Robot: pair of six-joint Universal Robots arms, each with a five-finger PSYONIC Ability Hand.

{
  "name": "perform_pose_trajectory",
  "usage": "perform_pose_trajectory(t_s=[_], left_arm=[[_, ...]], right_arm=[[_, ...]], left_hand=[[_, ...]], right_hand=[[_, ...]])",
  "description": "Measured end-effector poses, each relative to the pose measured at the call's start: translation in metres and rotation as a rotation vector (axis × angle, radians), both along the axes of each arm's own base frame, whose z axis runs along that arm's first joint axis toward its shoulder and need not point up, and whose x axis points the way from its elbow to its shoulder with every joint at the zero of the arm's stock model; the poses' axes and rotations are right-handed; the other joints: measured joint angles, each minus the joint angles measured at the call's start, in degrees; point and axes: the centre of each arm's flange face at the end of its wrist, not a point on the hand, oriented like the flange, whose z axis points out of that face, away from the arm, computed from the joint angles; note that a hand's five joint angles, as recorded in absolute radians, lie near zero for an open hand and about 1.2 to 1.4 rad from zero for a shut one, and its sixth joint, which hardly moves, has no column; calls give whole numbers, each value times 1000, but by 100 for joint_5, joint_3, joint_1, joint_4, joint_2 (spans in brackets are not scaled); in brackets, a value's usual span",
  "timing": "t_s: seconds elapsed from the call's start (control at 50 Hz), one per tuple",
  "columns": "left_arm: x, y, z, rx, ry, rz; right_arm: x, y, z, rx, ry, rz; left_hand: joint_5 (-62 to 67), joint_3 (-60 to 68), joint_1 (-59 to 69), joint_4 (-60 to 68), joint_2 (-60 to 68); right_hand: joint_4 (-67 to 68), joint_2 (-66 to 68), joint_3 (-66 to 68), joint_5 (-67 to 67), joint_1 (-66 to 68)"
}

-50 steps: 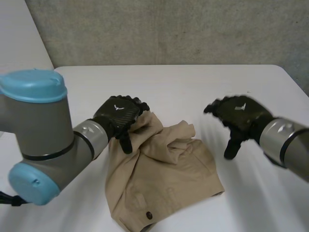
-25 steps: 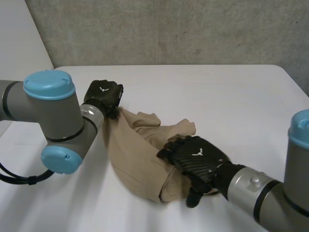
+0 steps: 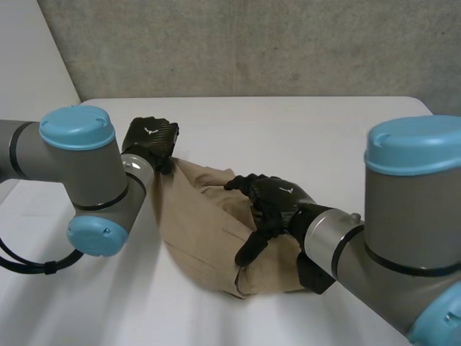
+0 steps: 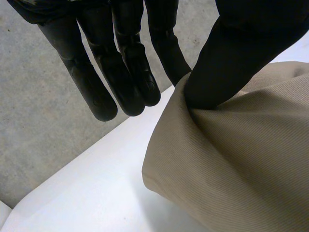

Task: Fold the shorts.

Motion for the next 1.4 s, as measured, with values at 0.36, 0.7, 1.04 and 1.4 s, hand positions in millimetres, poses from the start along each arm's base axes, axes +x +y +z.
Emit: perform_pose_trajectory(t_s=[0.36,0.7,1.04,1.4], left_arm=[[1,2,1,6,2,-1],[7,5,165,-413,478,55],[26,51,131,-329,586,120],[29,77,7,88,380,163]], right_arm=[[19,-14,-42,103,72,-89],[26,-79,194,-1012,-38,-261],[26,-91,133,-1042,149,-114],[4,-88,-30,-626,420,29]], left_hand=[[0,0,0,0,0],[1,129,27,111,115],[2,129,106,111,116],[-3729,-3858,-3686,-3976,-3959]], right_hand=[[3621,3751,3721,3410,2923],[5489,5470,5685,5240,4531],[5491,5470,5685,5349,4635],[5492,5470,5685,5355,4635]])
